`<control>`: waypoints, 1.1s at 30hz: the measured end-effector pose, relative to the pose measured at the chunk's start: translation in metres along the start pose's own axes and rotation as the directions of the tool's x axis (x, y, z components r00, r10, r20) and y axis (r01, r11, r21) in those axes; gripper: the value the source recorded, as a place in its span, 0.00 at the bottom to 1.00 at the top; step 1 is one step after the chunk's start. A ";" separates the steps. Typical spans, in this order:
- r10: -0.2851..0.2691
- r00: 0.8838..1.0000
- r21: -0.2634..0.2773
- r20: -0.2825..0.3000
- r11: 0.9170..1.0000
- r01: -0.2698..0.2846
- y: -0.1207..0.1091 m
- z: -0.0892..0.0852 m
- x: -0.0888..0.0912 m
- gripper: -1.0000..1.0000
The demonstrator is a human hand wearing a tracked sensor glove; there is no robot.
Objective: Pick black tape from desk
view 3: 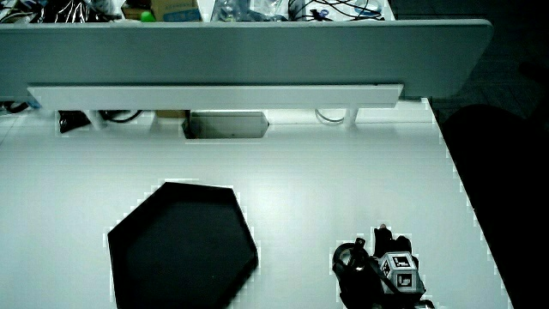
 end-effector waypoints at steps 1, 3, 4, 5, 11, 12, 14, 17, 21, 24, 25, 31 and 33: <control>0.005 1.000 -0.017 0.023 1.000 -0.005 0.004 0.002 -0.002 0.50; 0.017 0.998 -0.061 0.054 0.998 -0.013 0.011 0.006 -0.006 0.50; 0.034 0.998 -0.107 0.059 0.994 -0.027 0.016 0.004 -0.007 0.50; 0.041 0.996 -0.116 0.073 0.993 -0.032 0.018 0.007 -0.009 0.50; 0.035 0.993 -0.281 0.113 0.960 -0.002 0.035 -0.009 -0.006 0.50; 0.022 0.994 -0.300 0.111 0.954 0.012 0.037 -0.012 -0.004 0.50; 0.023 0.994 -0.343 0.109 0.939 0.016 0.039 -0.018 -0.003 0.50; 0.020 0.992 -0.384 0.125 0.923 0.030 0.041 -0.024 -0.002 0.58; 0.022 0.986 -0.405 0.167 0.913 0.048 0.044 -0.022 -0.006 0.68; 0.045 0.971 -0.388 0.236 0.920 0.052 0.045 -0.027 -0.015 0.76; 0.046 0.961 -0.367 0.272 0.928 0.059 0.044 -0.027 -0.019 0.79; -0.002 0.961 -0.270 0.278 0.960 0.080 0.037 -0.022 -0.019 0.95; -0.002 0.963 -0.260 0.270 0.963 0.076 0.037 -0.025 -0.017 1.00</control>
